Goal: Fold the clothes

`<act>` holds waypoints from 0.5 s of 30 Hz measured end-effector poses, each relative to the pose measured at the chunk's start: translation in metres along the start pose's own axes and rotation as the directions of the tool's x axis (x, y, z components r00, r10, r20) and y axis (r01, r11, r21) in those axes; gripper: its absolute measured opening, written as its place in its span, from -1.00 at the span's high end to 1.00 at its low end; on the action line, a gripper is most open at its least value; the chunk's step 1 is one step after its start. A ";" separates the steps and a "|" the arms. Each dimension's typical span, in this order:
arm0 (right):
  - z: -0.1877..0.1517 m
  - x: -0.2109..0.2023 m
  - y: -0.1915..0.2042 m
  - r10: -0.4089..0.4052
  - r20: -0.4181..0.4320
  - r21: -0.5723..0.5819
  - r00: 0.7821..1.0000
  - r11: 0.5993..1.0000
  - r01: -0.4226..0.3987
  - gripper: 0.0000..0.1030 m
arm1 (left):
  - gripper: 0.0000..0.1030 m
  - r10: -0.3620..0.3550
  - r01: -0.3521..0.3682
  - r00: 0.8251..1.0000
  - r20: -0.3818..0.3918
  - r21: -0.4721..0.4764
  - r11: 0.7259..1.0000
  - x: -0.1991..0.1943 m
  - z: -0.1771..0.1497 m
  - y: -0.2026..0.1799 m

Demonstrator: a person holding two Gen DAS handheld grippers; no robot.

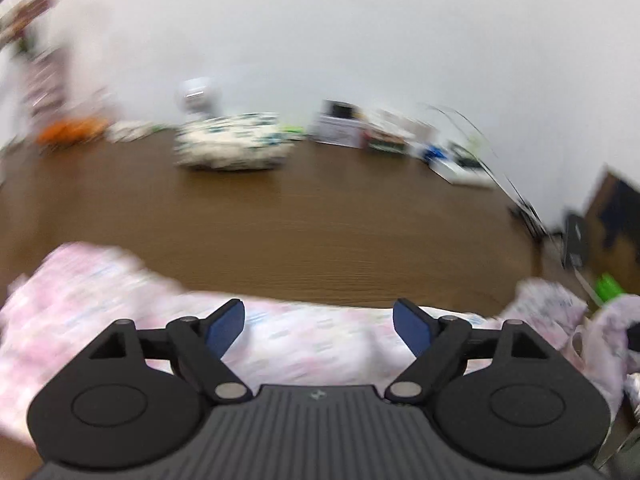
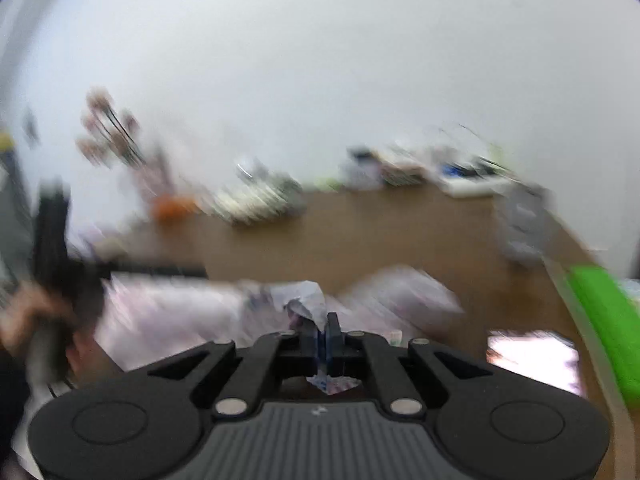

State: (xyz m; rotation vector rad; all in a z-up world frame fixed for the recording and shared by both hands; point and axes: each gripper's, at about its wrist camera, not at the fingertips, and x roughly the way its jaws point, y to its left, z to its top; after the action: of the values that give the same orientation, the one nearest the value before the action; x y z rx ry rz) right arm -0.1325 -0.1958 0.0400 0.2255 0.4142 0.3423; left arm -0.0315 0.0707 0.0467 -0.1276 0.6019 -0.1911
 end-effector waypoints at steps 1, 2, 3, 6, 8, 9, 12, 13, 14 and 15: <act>0.006 0.012 0.008 0.061 0.008 0.010 0.998 0.998 -0.061 0.95 | -0.61 0.019 -0.019 1.000 0.005 -0.043 0.999 -0.008 0.000 0.014; 0.007 0.027 0.021 0.114 -0.001 -0.004 0.994 0.994 -0.114 0.95 | -0.61 0.044 -0.043 0.999 0.011 -0.077 0.996 -0.017 -0.002 0.027; 0.007 0.044 0.036 0.160 -0.017 -0.027 0.987 0.987 -0.161 0.95 | -0.62 0.059 -0.058 0.998 0.012 -0.096 0.994 -0.026 -0.005 0.037; -0.006 0.097 0.082 0.218 -0.137 -0.105 0.966 0.967 -0.233 0.95 | -0.63 0.054 -0.053 0.999 0.007 -0.119 0.992 -0.050 -0.015 0.058; -0.018 0.132 0.101 0.197 -0.247 -0.109 0.949 0.967 -0.229 0.93 | -0.65 0.021 -0.021 1.000 0.000 -0.120 0.993 -0.057 -0.023 0.062; -0.024 0.146 0.107 0.180 -0.288 -0.111 0.941 0.969 -0.219 0.92 | -0.65 0.004 -0.005 1.000 -0.002 -0.119 0.993 -0.058 -0.027 0.063; -0.030 0.147 0.111 0.178 -0.270 -0.124 0.946 0.968 -0.218 0.85 | -0.63 -0.011 0.006 0.999 -0.041 -0.103 0.995 -0.045 -0.033 0.059; -0.030 0.146 0.110 0.185 -0.270 -0.124 0.945 0.966 -0.225 0.59 | -0.62 -0.008 0.002 0.998 -0.055 -0.101 0.995 -0.039 -0.036 0.057; -0.029 0.140 0.106 0.199 -0.269 -0.112 0.942 0.965 -0.236 0.36 | -0.58 -0.009 0.002 0.998 -0.065 -0.099 0.995 -0.033 -0.038 0.056; -0.026 0.131 0.100 0.198 -0.264 -0.104 0.944 0.967 -0.232 0.30 | -0.52 -0.015 0.008 0.996 -0.082 -0.092 0.996 -0.028 -0.038 0.055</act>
State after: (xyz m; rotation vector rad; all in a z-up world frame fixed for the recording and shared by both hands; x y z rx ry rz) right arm -0.0590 -0.0518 -0.0013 0.0948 0.6173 0.6169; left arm -0.0686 0.1276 0.0215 -0.2123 0.6929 -0.1808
